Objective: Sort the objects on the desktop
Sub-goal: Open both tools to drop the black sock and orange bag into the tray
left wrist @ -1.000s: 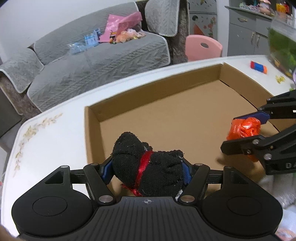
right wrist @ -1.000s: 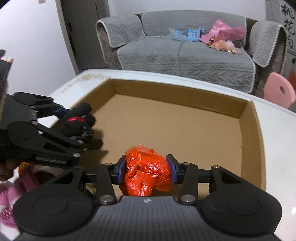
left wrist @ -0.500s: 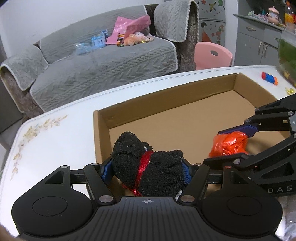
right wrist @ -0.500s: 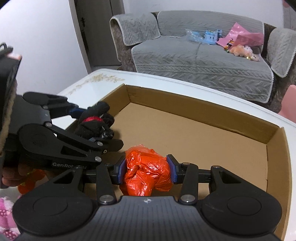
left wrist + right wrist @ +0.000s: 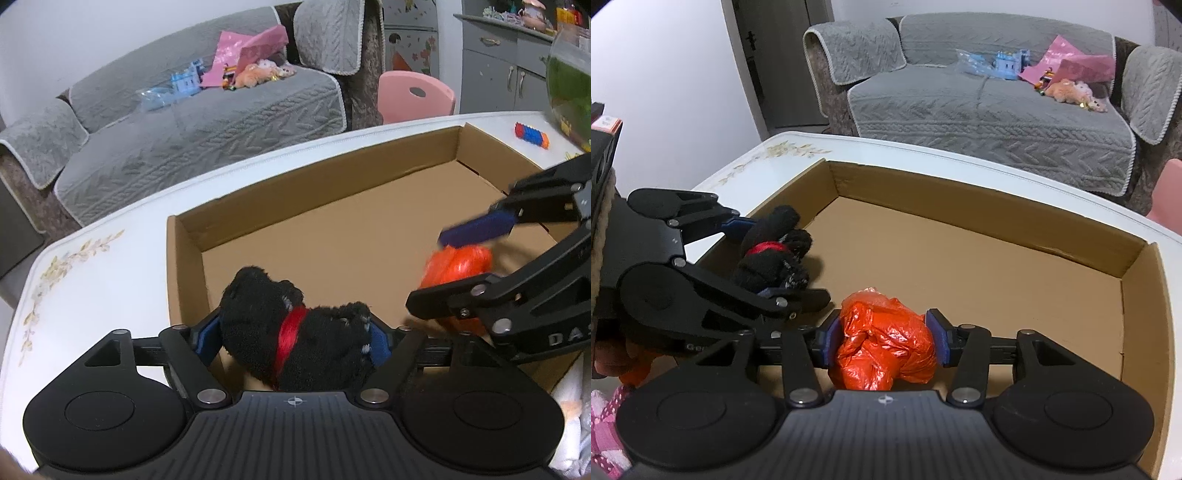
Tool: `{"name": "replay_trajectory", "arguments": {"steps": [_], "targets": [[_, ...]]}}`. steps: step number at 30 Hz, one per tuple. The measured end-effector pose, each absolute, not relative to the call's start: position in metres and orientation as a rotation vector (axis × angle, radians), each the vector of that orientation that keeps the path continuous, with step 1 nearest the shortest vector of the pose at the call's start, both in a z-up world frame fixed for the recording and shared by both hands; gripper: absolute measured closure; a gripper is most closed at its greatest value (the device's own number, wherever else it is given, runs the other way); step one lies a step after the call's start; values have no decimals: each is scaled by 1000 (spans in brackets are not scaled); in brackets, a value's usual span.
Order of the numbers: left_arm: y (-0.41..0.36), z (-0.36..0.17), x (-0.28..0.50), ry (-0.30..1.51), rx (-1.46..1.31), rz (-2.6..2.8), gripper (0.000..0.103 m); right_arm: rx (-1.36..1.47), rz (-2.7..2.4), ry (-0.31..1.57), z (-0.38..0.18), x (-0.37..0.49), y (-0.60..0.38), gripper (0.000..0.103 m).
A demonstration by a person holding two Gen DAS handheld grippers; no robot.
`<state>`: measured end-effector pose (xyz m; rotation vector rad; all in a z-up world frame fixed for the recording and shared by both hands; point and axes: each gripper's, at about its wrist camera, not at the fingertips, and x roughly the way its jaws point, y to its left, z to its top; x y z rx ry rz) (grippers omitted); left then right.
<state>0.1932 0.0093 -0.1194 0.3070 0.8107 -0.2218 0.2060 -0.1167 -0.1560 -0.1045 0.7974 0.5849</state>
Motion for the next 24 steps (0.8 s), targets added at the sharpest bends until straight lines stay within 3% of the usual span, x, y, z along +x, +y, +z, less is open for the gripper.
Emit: {"name": "replay_trajectory", "arguments": {"steps": [3,9,16,24], "targets": [[8,-111,187,798,314,-218,10,-96,572,760,-149,200,-123,26],[12,-77,157,701,309,-191,1,-44,561,673,-120,176,-145,21],[23,-42,105,623,310,-171,0,-48,533,595,-86,131,-173,17],[68,-42,46,645,250,-75,0,-64,469,557,-84,63,-226,4]]}}
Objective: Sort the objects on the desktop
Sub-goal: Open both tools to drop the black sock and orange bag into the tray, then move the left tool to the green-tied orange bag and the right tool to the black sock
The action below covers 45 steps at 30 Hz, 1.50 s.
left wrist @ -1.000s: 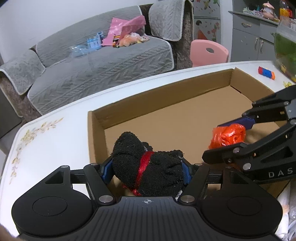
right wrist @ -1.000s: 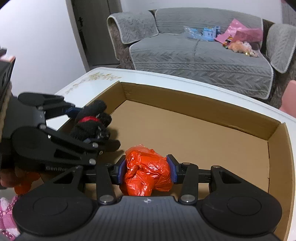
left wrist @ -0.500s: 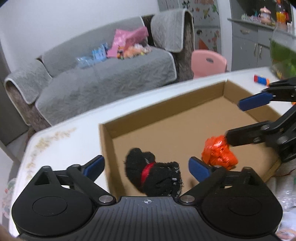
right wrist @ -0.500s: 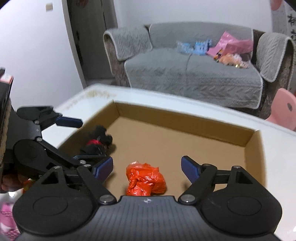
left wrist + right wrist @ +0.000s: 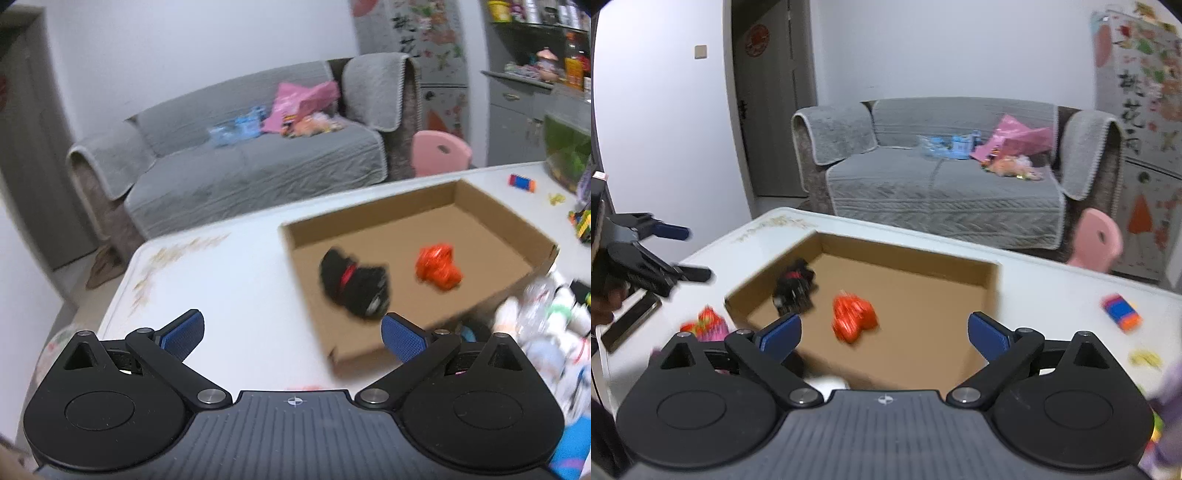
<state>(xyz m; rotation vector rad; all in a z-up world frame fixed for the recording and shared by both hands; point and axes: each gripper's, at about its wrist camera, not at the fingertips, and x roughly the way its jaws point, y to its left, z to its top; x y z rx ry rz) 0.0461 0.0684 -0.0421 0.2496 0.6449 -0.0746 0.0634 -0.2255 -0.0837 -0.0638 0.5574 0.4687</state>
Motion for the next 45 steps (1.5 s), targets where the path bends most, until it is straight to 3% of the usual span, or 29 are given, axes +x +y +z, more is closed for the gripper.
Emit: {"name": "replay_trajectory", "arguments": {"steps": [14,45], "targets": [[95,-105,35,787,180,-4,0,-8,309,681,-155,37,-247,8],[100,-130,57,822,126,3,0,108,196,718,-179,36,-259,27]]}}
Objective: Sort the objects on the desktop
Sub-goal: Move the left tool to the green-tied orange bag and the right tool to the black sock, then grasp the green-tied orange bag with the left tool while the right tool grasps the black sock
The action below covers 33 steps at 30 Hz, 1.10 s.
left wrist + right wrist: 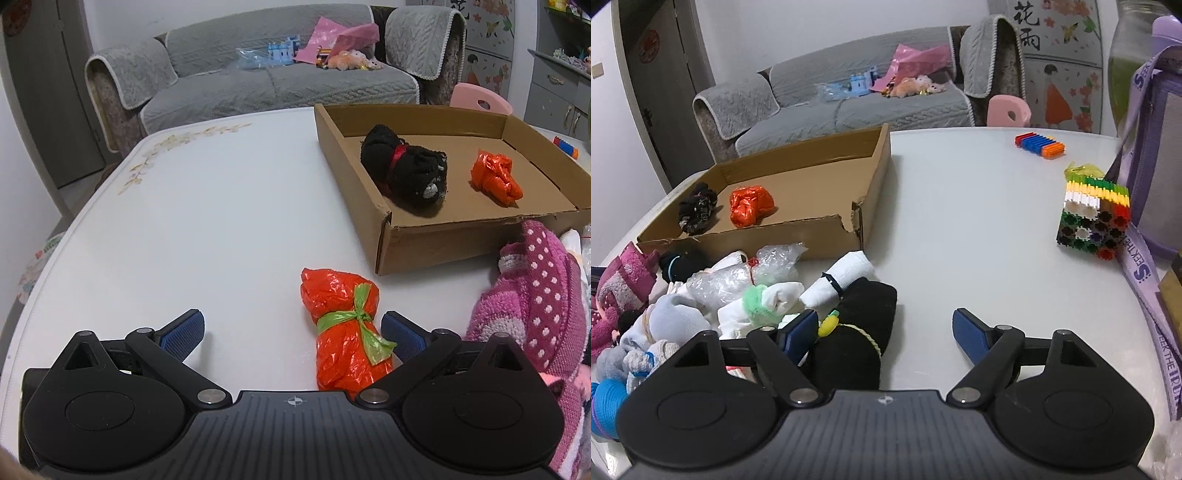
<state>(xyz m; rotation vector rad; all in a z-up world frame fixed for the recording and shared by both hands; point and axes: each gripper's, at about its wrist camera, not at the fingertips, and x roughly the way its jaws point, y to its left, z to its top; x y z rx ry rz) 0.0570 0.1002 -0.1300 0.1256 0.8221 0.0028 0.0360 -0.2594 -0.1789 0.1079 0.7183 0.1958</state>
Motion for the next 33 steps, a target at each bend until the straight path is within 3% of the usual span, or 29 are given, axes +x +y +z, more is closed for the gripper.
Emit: {"name": "replay_trajectory", "arguments": {"steps": [10,12,19,22,24,28,30,33], "targets": [[106,-133,62,805,89,18,0,-27,160,705,-181,32,-246,37],[108,-133,65,806,72,22,0,-39,143,700,-181,32,-245,47],[106,-136,54,776,48,24,1,-48,142,672,-182,25,-243,65],[98,-133,47,754,85,2,13,-21,150,665,-182,24,-246,68],[96,-131,45,754,74,-31,31,23,158,664,-181,24,-252,69],[93,-130,41,750,62,-56,42,79,176,663,-180,22,-258,70],[91,-129,39,749,59,-81,64,103,188,664,-180,21,-260,70],[86,-129,34,741,90,-80,66,148,196,665,-180,21,-263,71]]}}
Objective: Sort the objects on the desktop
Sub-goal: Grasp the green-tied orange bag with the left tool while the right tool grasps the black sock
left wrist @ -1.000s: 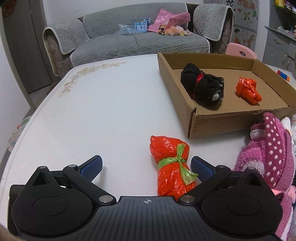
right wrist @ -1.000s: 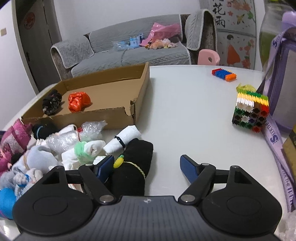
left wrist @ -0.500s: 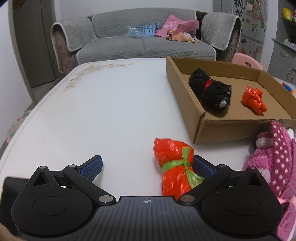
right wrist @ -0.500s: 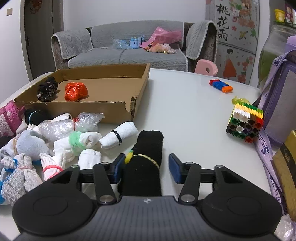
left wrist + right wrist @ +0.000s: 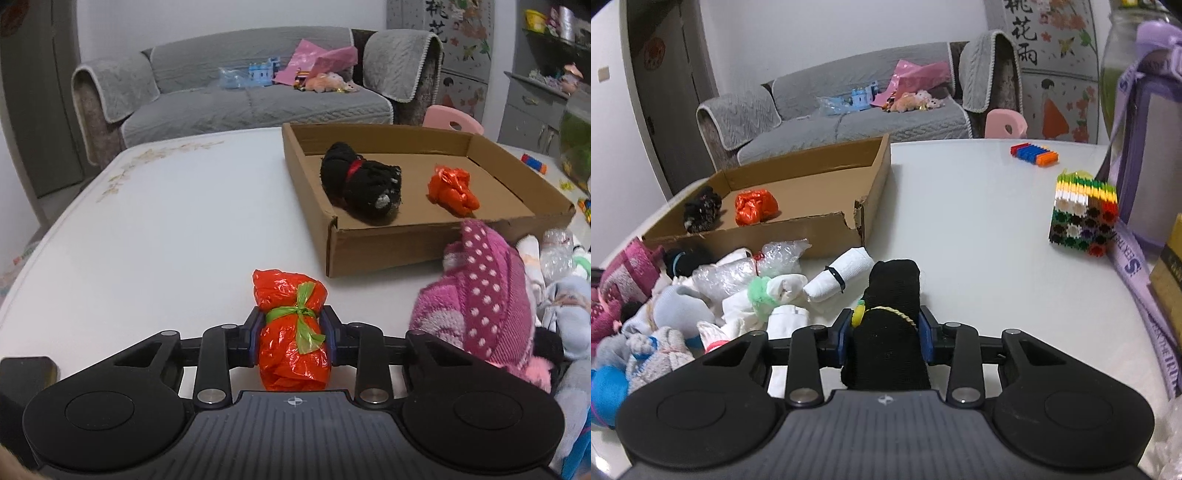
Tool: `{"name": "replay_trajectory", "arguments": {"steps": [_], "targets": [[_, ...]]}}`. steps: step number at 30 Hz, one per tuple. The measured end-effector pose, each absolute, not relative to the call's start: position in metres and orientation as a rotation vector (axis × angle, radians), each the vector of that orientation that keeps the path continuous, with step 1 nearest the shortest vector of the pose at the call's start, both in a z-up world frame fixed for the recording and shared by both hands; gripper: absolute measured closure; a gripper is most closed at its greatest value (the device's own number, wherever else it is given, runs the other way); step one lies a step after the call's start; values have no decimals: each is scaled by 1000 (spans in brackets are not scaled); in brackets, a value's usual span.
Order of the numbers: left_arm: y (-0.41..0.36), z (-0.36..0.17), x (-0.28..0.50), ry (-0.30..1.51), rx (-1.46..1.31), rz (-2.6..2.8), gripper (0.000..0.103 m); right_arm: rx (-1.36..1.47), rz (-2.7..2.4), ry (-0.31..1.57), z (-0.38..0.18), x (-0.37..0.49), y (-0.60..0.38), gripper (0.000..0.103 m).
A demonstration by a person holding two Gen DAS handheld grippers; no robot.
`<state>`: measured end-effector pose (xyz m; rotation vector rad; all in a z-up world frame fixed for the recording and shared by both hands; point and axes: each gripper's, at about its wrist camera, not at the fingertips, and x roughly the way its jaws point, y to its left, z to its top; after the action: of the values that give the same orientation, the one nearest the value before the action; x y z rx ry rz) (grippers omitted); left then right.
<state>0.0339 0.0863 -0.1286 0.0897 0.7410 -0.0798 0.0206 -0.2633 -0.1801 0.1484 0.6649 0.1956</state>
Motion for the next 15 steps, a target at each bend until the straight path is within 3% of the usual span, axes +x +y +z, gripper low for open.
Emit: {"name": "replay_trajectory", "arguments": {"steps": [15], "targets": [[85,-104,17,645,102,-59,68,317,201,579,-170,12,-289,72]]}}
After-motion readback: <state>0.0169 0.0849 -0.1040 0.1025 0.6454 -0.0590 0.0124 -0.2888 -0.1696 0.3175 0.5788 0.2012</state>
